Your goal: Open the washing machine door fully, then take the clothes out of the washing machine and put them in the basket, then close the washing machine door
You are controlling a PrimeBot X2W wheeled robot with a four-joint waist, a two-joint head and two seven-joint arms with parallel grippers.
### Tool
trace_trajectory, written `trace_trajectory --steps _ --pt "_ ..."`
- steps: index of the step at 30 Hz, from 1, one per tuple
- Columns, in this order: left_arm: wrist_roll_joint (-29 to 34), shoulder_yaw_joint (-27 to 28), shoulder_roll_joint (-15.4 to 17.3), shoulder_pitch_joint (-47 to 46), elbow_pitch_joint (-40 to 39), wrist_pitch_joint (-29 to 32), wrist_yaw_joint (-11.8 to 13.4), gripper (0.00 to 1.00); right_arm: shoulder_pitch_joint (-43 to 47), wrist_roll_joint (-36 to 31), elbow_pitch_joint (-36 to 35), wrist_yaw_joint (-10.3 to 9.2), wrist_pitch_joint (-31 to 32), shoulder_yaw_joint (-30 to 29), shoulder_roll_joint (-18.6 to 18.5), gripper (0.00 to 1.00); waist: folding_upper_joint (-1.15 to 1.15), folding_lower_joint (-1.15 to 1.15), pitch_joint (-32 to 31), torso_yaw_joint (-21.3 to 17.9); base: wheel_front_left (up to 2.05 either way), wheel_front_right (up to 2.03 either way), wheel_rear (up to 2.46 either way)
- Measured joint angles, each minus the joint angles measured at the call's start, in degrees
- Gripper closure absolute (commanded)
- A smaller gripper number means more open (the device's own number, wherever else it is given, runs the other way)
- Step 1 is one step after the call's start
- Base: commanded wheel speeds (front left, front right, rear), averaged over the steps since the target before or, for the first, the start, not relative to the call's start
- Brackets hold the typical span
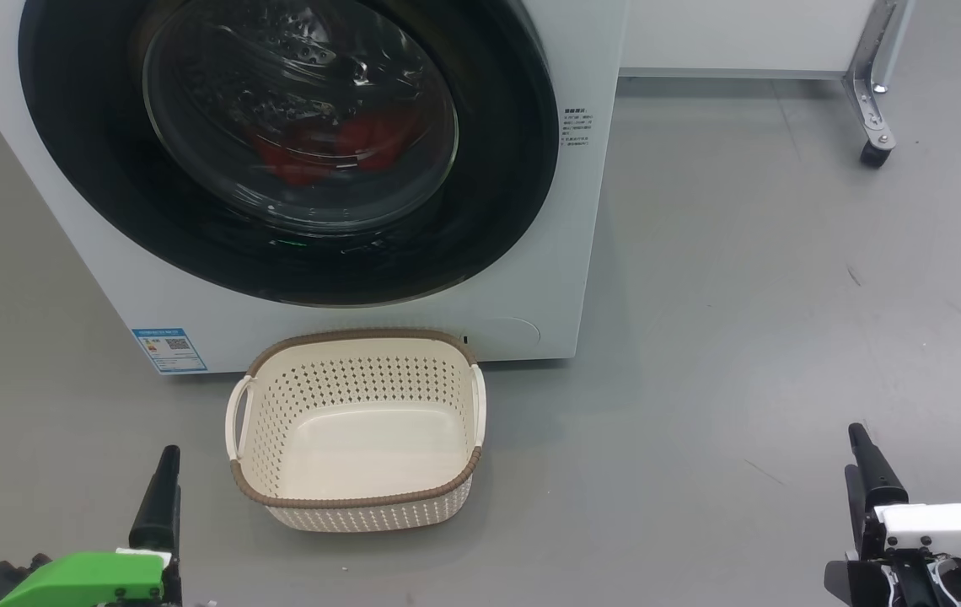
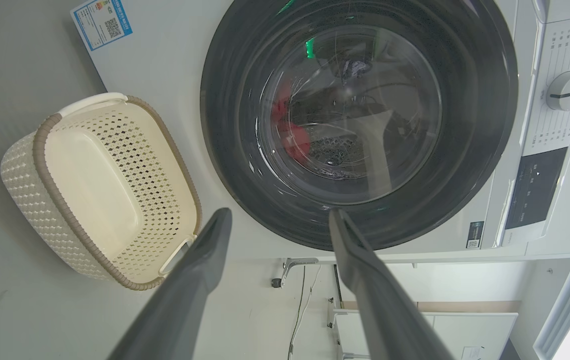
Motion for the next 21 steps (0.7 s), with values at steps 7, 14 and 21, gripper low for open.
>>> trace_trajectory --steps 7,14,21 --pt "5.53 -1.96 2.03 -1.01 -1.24 -2.03 -0.01 0.0 -1.13 -6.68 -0.41 0.0 -1.66 2.01 -2.07 0.0 0.0 0.0 0.04 0.04 0.0 0.0 0.0" --pt "13.25 -4.04 4.19 -1.8 -1.64 -3.54 -0.01 0.0 -2.22 -15.32 -0.42 -0.56 -2.87 4.61 -4.24 0.0 0.0 0.0 0.01 0.1 0.0 0.0 0.0" --pt "22.03 -6.72 5.84 -2.61 -1.97 -4.7 0.55 0.0 -3.27 -23.62 -0.48 -2.05 -3.98 7.42 -5.56 0.0 0.0 0.0 -0.09 0.14 0.0 0.0 0.0"
